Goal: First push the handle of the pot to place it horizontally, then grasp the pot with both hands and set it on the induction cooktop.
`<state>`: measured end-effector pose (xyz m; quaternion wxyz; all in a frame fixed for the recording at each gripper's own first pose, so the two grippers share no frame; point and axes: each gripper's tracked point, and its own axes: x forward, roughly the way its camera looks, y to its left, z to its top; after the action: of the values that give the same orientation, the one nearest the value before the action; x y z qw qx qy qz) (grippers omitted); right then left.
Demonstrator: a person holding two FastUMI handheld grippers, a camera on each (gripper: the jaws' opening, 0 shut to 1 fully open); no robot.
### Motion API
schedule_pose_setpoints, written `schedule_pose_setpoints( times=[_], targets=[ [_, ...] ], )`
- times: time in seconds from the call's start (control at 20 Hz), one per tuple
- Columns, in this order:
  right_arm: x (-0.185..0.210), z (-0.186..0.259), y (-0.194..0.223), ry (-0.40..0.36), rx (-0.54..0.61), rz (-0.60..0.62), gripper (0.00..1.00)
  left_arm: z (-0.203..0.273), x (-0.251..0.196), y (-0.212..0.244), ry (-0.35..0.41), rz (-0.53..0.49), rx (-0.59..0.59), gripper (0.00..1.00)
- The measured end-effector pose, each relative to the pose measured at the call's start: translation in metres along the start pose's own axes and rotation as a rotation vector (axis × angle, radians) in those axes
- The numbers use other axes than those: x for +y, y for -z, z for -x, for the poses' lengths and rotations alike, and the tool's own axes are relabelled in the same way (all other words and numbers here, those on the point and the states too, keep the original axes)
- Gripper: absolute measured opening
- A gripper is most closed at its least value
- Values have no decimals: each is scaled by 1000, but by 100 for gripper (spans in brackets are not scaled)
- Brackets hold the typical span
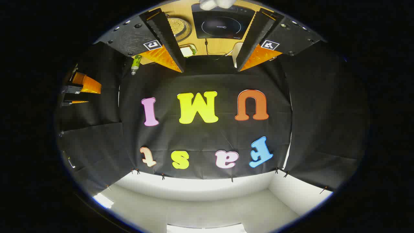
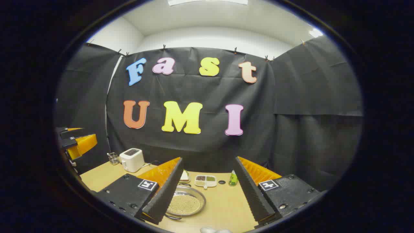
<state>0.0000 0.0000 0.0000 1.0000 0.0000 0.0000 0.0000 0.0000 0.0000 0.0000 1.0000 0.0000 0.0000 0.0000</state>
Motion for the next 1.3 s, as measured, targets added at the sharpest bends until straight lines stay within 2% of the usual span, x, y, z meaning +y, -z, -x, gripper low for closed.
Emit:
schedule_pose_setpoints(
  times=[0.65,0.85,1.05,1.1,1.15,1.2,1.25,1.3],
  targets=[
    [9,7,1,6,-6,1,99,6,11,2,0,1,-1,95],
    [32,5,11,-49,28,-34,98,6,17,6,-6,-9,2,95],
    [66,-5,22,-170,78,-39,63,4,24,13,-24,0,16,95],
    [71,-6,27,-188,91,-27,48,4,27,15,-30,3,19,95],
    [77,-9,31,-203,100,-12,39,5,28,17,-33,5,22,95],
    [83,-11,37,-218,109,-2,24,3,29,17,-37,6,24,95],
    [93,-15,45,-237,126,-2,19,2,31,18,-41,4,24,95],
    [102,-15,53,-268,146,-10,7,2,33,18,-46,1,25,95]
  ],
)
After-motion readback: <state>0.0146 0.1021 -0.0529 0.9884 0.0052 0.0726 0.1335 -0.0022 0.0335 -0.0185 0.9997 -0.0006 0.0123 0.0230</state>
